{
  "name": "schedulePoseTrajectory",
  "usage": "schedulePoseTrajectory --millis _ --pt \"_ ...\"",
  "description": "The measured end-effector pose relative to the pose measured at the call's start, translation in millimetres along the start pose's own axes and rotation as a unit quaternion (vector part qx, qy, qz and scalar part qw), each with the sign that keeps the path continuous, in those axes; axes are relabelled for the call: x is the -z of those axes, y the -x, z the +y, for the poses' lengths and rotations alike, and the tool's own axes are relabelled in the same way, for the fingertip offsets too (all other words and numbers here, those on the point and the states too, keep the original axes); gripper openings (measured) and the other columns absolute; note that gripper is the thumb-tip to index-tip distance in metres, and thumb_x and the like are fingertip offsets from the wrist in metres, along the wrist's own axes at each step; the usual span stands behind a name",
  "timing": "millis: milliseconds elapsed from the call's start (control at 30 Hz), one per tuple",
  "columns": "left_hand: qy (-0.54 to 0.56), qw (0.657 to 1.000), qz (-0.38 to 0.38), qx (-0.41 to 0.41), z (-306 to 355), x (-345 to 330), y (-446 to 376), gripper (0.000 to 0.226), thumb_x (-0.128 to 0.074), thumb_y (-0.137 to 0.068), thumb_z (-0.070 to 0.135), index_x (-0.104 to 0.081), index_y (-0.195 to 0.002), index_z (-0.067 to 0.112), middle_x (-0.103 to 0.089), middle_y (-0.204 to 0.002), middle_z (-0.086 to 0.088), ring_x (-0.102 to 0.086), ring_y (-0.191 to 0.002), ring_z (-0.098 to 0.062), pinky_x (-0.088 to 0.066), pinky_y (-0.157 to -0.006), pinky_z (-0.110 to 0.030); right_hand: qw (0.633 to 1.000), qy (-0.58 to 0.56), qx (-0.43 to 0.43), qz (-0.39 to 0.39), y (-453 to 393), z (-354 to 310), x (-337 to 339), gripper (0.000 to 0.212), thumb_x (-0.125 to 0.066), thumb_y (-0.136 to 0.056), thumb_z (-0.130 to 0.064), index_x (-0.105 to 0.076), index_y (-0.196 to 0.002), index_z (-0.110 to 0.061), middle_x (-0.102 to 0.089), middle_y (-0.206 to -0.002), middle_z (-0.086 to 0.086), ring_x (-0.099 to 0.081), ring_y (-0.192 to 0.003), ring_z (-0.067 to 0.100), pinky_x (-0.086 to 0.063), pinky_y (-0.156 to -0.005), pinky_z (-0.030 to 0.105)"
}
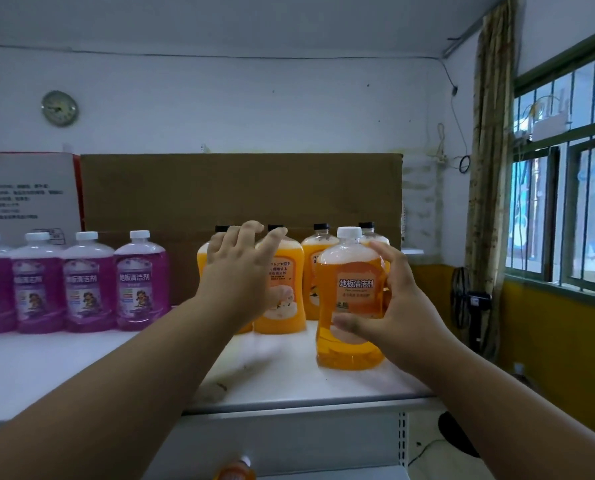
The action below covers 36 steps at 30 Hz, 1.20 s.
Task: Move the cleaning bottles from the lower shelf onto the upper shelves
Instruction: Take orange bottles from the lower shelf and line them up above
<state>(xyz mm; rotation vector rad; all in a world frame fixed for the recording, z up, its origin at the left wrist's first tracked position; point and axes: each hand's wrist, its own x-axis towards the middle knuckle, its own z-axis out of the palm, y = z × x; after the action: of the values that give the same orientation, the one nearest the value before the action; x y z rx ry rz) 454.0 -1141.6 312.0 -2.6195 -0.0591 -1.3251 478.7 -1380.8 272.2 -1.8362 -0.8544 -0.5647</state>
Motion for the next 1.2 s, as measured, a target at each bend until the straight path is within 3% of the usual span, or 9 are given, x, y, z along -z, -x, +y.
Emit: schedulePoseTrajectory --millis 67,167,267,367,600,733,900,1000,1200 --pt "0.078 0.997 0.002 0.012 -1.0 15.9 14.7 0.085 -0.071 -0.072 0.068 -0.037 -0.143 0.037 -0.045 -0.142 0.001 -0.040 -0.131 -0.024 -0.032 -0.107 -0.046 0.999 -0.020 0.015 0.020 -3.1 -7.0 -6.1 0.102 -0.087 -0.061 -0.044 -0.011 -0.122 -0.076 -0.049 -0.116 -0.027 -0.060 -0.100 0.000 -0.055 -0.081 0.024" --pt "0.240 0.963 -0.111 0.046 -13.6 35.8 50.0 0.083 -0.077 -0.069 0.064 -0.035 -0.138 0.047 -0.043 -0.140 0.013 -0.043 -0.125 -0.012 -0.043 -0.099 -0.038 0.998 -0.033 0.042 0.025 -13.6 -27.6 -24.5 0.105 -0.087 -0.062 -0.045 -0.009 -0.127 -0.073 -0.041 -0.116 -0.033 -0.057 -0.099 0.003 -0.054 -0.082 0.032" --pt "0.297 0.936 -0.161 0.099 -44.9 54.4 87.7 0.087 -0.082 -0.066 0.061 -0.033 -0.136 0.051 -0.046 -0.133 0.022 -0.050 -0.110 0.000 -0.047 -0.085 -0.020 0.996 -0.037 0.082 -0.005 -21.8 -61.2 -60.2 0.104 -0.086 -0.063 -0.046 -0.008 -0.126 -0.074 -0.034 -0.106 -0.042 -0.050 -0.089 -0.007 -0.044 -0.068 0.012" --pt "0.298 0.929 -0.156 0.156 -95.7 84.2 122.9 0.090 -0.081 -0.065 0.063 -0.033 -0.139 0.047 -0.047 -0.126 0.024 -0.052 -0.107 0.002 -0.046 -0.084 -0.018 0.990 -0.076 0.114 -0.043 -21.4 -107.0 -111.8 0.102 -0.088 -0.061 -0.044 -0.010 -0.118 -0.077 -0.036 -0.106 -0.039 -0.054 -0.088 -0.006 -0.042 -0.051 0.005" --pt "0.264 0.923 -0.130 0.249 -244.9 186.7 231.8 0.093 -0.075 -0.054 0.072 -0.037 -0.136 0.049 -0.054 -0.118 0.027 -0.055 -0.105 0.004 -0.053 -0.088 -0.029 0.946 -0.229 0.189 -0.131 8.8 -250.4 -263.0 0.100 -0.092 -0.060 -0.030 -0.025 -0.126 -0.066 -0.047 -0.111 -0.036 -0.061 -0.097 -0.006 -0.054 -0.063 0.015" --pt "0.240 0.917 -0.111 0.298 -335.5 249.6 303.1 0.098 -0.074 -0.051 0.071 -0.038 -0.139 0.047 -0.054 -0.121 0.023 -0.055 -0.105 0.003 -0.051 -0.083 -0.022 0.918 -0.293 0.216 -0.157 31.0 -342.5 -361.6 0.098 -0.092 -0.059 -0.026 -0.028 -0.122 -0.066 -0.051 -0.106 -0.032 -0.061 -0.093 -0.011 -0.054 -0.060 0.015" --pt "0.194 0.905 -0.095 0.367 -437.4 318.8 378.6 0.091 -0.081 -0.066 0.062 -0.035 -0.142 0.045 -0.052 -0.121 0.023 -0.055 -0.106 0.001 -0.053 -0.083 -0.025 0.891 -0.351 0.218 -0.188 55.6 -446.3 -468.9 0.096 -0.090 -0.053 -0.041 -0.028 -0.122 -0.066 -0.052 -0.105 -0.027 -0.064 -0.088 -0.008 -0.055 -0.058 0.017" --pt "0.181 0.897 -0.088 0.393 -491.5 342.3 409.9 0.090 -0.079 -0.068 0.064 -0.035 -0.143 0.043 -0.054 -0.121 0.021 -0.058 -0.105 -0.003 -0.057 -0.088 -0.035 0.880 -0.366 0.221 -0.208 61.6 -491.9 -525.8 0.096 -0.090 -0.057 -0.038 -0.027 -0.124 -0.062 -0.052 -0.108 -0.021 -0.063 -0.088 -0.009 -0.055 -0.060 0.016" --pt "0.155 0.893 -0.054 0.419 -602.2 341.3 445.4 0.089 -0.076 -0.073 0.062 -0.030 -0.146 0.042 -0.052 -0.123 0.020 -0.055 -0.105 -0.002 -0.051 -0.081 -0.025 0.868 -0.361 0.236 -0.247 46.1 -552.0 -642.2 0.096 -0.091 -0.061 -0.031 -0.027 -0.129 -0.056 -0.053 -0.110 -0.019 -0.066 -0.087 0.004 -0.054 -0.059 0.015"
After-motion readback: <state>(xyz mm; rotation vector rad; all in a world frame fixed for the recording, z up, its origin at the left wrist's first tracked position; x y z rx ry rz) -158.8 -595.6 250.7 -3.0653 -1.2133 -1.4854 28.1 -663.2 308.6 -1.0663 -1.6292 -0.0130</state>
